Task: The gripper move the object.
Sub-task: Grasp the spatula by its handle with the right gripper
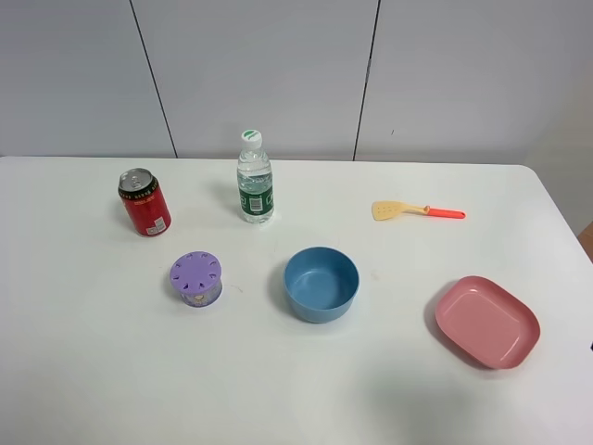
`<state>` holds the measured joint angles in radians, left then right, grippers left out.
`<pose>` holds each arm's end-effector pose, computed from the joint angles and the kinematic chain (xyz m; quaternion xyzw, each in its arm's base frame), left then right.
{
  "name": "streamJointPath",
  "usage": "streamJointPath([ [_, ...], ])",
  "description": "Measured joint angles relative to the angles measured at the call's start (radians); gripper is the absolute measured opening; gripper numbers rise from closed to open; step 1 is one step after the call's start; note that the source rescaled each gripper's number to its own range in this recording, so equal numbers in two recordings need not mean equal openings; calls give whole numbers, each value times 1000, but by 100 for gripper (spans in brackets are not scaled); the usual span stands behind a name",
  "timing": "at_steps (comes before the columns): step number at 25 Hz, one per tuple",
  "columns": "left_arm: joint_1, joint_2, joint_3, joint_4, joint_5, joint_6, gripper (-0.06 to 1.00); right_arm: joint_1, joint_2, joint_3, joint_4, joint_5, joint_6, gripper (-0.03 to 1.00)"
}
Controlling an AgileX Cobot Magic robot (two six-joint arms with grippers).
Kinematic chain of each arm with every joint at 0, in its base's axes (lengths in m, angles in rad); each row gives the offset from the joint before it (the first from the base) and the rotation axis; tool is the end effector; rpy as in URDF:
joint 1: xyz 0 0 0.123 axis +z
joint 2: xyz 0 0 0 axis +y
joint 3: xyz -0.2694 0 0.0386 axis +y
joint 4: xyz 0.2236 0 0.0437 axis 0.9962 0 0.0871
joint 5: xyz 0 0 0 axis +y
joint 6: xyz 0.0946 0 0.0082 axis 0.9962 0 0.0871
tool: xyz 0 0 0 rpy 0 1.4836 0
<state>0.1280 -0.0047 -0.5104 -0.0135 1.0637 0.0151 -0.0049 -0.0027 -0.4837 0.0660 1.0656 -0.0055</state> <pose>-0.0113 -0.0026 0.2662 -0.0476 0.8487 0.0309 0.5258 -0.0087 0.0055 0.2593 -0.0014 0.8576 0.0303 0.5135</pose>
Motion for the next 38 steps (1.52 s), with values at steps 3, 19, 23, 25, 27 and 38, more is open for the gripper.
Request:
streamJointPath([
  [3, 0, 0, 0, 0, 0, 0, 100, 0, 0, 0, 0, 0, 0, 100],
  [19, 0, 0, 0, 0, 0, 0, 100, 0, 0, 0, 0, 0, 0, 100],
  [23, 0, 0, 0, 0, 0, 0, 100, 0, 0, 0, 0, 0, 0, 100],
  [25, 0, 0, 0, 0, 0, 0, 100, 0, 0, 0, 0, 0, 0, 100],
  [27, 0, 0, 0, 0, 0, 0, 100, 0, 0, 0, 0, 0, 0, 100],
  [38, 0, 0, 0, 0, 0, 0, 100, 0, 4, -2, 0, 3, 0, 100],
])
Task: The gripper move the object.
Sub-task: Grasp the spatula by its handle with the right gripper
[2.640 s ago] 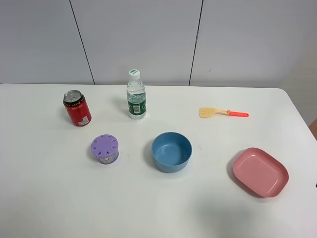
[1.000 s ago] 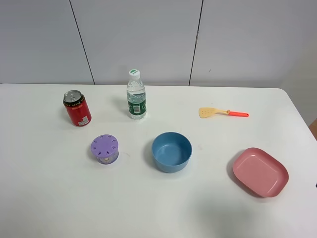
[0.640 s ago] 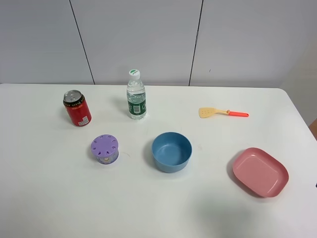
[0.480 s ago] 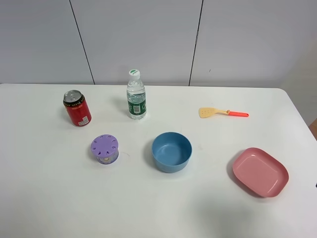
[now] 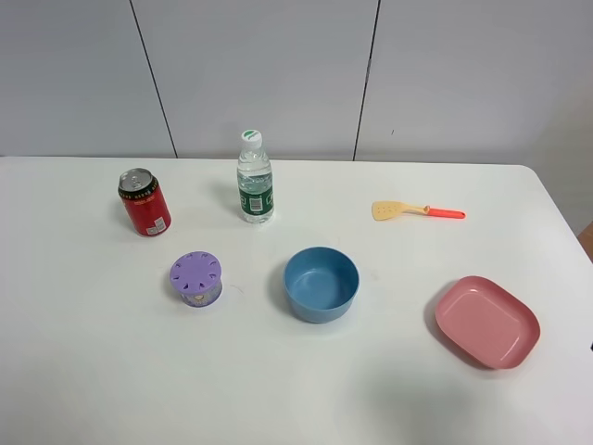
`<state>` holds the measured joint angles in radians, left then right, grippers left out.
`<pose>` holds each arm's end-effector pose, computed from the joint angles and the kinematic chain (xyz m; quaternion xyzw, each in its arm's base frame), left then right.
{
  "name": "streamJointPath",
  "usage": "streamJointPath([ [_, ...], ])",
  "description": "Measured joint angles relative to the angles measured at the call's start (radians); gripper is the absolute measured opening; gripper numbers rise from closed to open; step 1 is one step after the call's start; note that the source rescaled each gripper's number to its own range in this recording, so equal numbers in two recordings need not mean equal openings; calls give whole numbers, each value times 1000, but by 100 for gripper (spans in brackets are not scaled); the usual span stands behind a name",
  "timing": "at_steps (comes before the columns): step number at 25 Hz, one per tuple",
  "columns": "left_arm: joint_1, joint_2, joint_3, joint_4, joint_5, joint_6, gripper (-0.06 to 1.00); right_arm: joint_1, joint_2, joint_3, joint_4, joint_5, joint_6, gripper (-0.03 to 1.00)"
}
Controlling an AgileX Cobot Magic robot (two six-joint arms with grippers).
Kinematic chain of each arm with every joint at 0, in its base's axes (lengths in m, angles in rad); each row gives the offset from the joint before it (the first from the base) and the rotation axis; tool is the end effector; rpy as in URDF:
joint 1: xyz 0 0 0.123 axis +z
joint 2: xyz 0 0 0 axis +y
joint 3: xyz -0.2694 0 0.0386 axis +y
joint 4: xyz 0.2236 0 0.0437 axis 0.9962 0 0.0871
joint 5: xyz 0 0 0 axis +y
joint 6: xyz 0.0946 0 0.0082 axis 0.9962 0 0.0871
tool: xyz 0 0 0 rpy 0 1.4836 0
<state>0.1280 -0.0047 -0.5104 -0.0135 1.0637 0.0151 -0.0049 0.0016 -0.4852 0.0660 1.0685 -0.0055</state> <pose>-0.0113 -0.0026 0.2662 -0.0476 0.8487 0.0309 0.5258 -0.0084 0.0055 0.2594 -0.0014 0.8590 0.0303 0.5111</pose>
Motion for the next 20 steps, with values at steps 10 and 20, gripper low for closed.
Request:
streamJointPath([
  [10, 0, 0, 0, 0, 0, 0, 100, 151, 500, -284, -122, 45, -80, 100],
  [20, 0, 0, 0, 0, 0, 0, 100, 339, 1138, -760, -301, 41, -125, 100],
])
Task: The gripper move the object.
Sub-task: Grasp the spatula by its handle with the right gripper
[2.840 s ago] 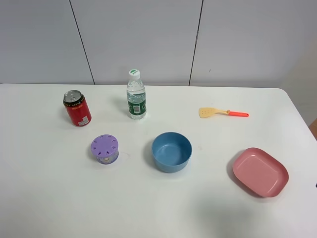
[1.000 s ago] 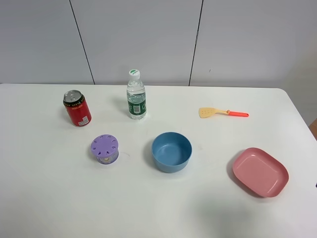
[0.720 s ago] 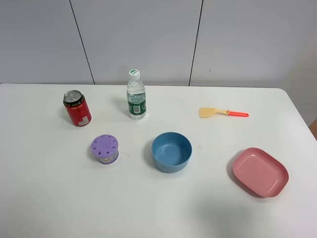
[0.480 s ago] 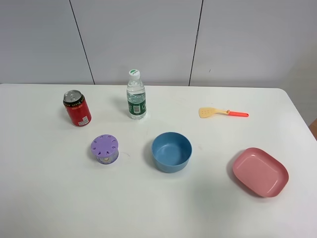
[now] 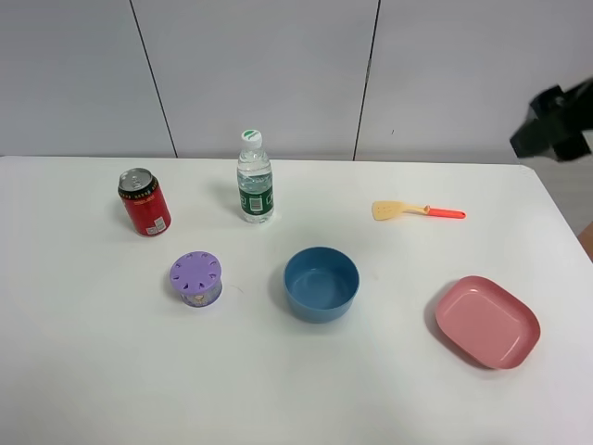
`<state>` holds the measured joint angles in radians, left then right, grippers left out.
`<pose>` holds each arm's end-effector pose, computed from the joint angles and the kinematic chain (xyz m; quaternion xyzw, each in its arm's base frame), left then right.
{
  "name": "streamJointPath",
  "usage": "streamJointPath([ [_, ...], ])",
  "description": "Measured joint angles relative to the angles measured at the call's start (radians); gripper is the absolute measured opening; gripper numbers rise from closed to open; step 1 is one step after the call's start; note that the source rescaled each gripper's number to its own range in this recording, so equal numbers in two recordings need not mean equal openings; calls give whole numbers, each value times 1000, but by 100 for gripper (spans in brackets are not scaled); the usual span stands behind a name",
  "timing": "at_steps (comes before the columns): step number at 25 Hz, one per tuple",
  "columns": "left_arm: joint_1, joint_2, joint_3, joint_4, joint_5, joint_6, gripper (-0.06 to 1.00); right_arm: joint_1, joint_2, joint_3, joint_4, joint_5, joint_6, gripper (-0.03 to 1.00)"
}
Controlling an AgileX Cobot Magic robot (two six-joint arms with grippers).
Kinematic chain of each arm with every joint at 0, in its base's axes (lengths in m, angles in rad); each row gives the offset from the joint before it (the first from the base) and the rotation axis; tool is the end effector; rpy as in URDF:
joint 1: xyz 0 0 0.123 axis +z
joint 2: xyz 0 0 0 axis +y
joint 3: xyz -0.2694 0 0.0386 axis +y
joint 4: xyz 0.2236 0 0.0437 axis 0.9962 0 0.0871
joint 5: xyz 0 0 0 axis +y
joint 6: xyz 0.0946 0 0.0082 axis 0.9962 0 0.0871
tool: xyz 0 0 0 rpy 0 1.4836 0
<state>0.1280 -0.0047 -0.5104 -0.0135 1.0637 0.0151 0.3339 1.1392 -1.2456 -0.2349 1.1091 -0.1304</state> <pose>-0.0113 -0.0026 0.2662 -0.0476 0.8487 0.0309 0.5258 0.1930 0.0460 0.3780 -0.2316 0.9115 -0.0831 0.3297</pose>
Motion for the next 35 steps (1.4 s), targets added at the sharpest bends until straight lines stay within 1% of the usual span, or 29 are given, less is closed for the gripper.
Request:
streamJointPath([
  [1, 0, 0, 0, 0, 0, 0, 100, 5, 47, -51, -5, 0, -22, 100],
  [5, 0, 0, 0, 0, 0, 0, 100, 13, 176, -169, -15, -6, -131, 100],
  [10, 0, 0, 0, 0, 0, 0, 100, 13, 246, -205, -25, -19, -316, 100],
  [12, 0, 0, 0, 0, 0, 0, 100, 13, 254, -205, -24, -19, -342, 100],
  [15, 0, 0, 0, 0, 0, 0, 100, 11, 255, -207, -19, -19, -348, 100],
  [18, 0, 0, 0, 0, 0, 0, 100, 2, 255, -207, 9, -31, -358, 100],
  [20, 0, 0, 0, 0, 0, 0, 100, -4, 255, -207, 13, -54, -425, 100],
  [24, 0, 0, 0, 0, 0, 0, 100, -49, 255, -207, 34, -50, -676, 100],
  [27, 0, 0, 0, 0, 0, 0, 100, -111, 261, -207, 75, -36, -784, 100],
  [32, 0, 0, 0, 0, 0, 0, 100, -227, 317, -209, 131, -51, -856, 100],
  [35, 0, 0, 0, 0, 0, 0, 100, -251, 394, -210, 143, -76, -864, 100],
])
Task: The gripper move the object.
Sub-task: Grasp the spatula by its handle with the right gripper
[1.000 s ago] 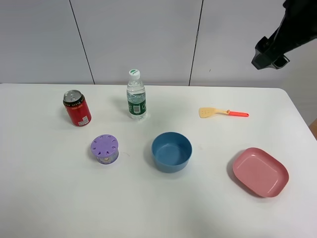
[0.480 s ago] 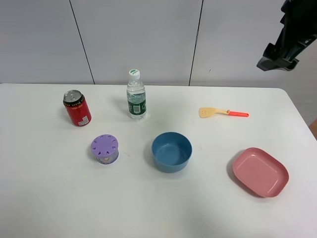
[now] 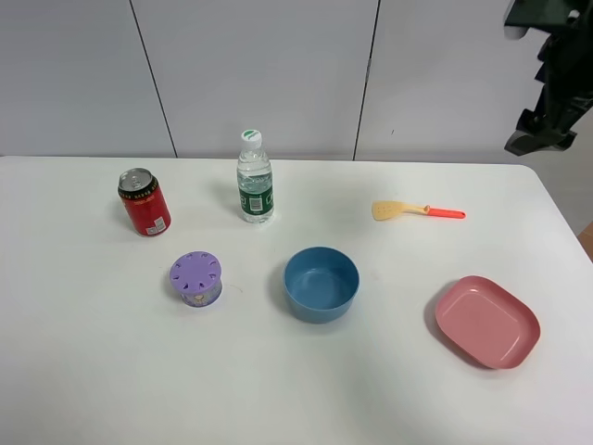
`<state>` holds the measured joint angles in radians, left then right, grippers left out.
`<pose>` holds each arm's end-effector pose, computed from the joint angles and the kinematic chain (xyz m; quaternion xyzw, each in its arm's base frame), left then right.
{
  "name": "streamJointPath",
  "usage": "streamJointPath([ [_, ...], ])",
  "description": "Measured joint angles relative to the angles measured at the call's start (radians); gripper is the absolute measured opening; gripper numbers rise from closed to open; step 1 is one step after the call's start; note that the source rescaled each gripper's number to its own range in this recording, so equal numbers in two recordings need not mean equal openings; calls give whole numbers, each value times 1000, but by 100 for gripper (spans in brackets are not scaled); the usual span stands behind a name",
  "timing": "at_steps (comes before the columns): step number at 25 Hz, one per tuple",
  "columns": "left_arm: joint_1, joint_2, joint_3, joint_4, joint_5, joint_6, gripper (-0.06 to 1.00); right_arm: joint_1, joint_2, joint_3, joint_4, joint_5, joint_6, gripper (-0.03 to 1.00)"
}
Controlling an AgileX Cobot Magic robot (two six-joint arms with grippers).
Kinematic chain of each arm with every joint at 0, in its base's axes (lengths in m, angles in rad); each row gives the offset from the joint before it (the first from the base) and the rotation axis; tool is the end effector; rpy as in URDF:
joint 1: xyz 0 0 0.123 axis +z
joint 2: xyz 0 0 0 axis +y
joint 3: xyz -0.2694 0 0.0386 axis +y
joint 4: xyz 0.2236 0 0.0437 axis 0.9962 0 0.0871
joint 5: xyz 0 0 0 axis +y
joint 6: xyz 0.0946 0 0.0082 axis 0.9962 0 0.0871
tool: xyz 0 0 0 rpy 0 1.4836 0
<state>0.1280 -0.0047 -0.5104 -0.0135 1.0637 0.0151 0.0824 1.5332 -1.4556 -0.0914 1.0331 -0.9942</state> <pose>-0.0113 -0.0026 0.2662 -0.0476 0.8487 0.0309 0.5258 0.3037 0.0176 0.3391 -0.5033 0.8197 -0.1585 0.2230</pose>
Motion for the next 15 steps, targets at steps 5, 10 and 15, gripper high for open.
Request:
streamJointPath([
  [5, 0, 0, 0, 0, 0, 0, 100, -5, 167, 0, 27, -74, -43, 100],
  [10, 0, 0, 0, 0, 0, 0, 100, -27, 307, -1, 114, -163, -127, 100],
  [15, 0, 0, 0, 0, 0, 0, 100, -43, 424, -1, 184, -225, -183, 100],
])
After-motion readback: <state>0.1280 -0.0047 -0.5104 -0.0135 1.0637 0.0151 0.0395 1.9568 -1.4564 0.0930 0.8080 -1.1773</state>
